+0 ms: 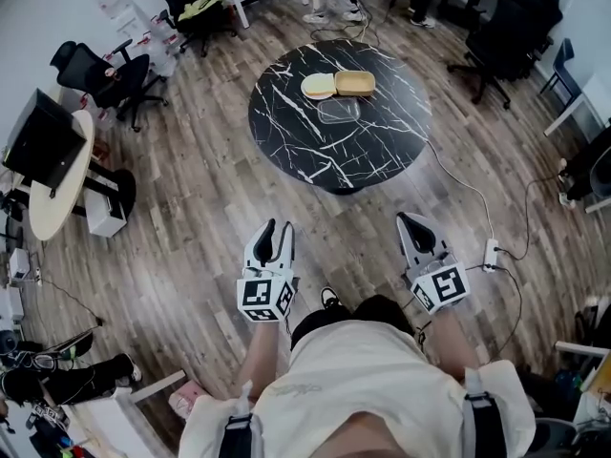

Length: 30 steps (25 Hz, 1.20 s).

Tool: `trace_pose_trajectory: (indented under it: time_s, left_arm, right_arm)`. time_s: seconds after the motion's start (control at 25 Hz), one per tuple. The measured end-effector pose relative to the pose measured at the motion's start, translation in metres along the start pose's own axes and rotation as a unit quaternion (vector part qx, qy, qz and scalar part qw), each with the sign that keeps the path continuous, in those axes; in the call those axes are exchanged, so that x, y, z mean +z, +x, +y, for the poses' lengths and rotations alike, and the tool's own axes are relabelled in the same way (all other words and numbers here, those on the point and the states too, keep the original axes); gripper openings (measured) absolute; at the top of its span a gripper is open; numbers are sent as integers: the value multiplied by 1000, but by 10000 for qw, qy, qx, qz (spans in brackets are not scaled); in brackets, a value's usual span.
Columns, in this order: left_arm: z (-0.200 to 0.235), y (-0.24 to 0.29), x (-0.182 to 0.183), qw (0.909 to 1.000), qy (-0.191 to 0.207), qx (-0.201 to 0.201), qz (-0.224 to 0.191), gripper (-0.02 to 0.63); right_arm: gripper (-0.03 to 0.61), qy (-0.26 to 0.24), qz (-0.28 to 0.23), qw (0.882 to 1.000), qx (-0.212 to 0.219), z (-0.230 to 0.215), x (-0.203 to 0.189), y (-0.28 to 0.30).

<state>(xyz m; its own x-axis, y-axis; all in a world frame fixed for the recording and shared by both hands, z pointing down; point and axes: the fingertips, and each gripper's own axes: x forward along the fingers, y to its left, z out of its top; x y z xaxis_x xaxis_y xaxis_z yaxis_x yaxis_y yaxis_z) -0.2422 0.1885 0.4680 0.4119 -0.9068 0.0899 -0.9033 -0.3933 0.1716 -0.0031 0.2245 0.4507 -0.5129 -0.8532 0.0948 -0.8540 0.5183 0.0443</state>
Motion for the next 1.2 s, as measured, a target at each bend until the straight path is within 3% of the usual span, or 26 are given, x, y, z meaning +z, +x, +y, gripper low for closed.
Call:
trace_pose_trajectory:
  time_s: [0.28,0.44,0.72,1.2]
  left_arm:
    - [2,39,-12,9989,-205,-204,361,133]
    - [2,76,-3,9984,-327,-259,378,124]
    - [11,162,19,9986,-269,-80,446,115]
    - [11,262,17,9977,-153,254,608,95]
  right_arm:
    - [5,52,90,9999,-48,-21,-5,24]
    - [5,50,123,9999,-104,-55,-14,43]
    - [5,-98,-283,9995,80,-128,11,115]
    - [5,94,-316,9984,468,-207,3,181]
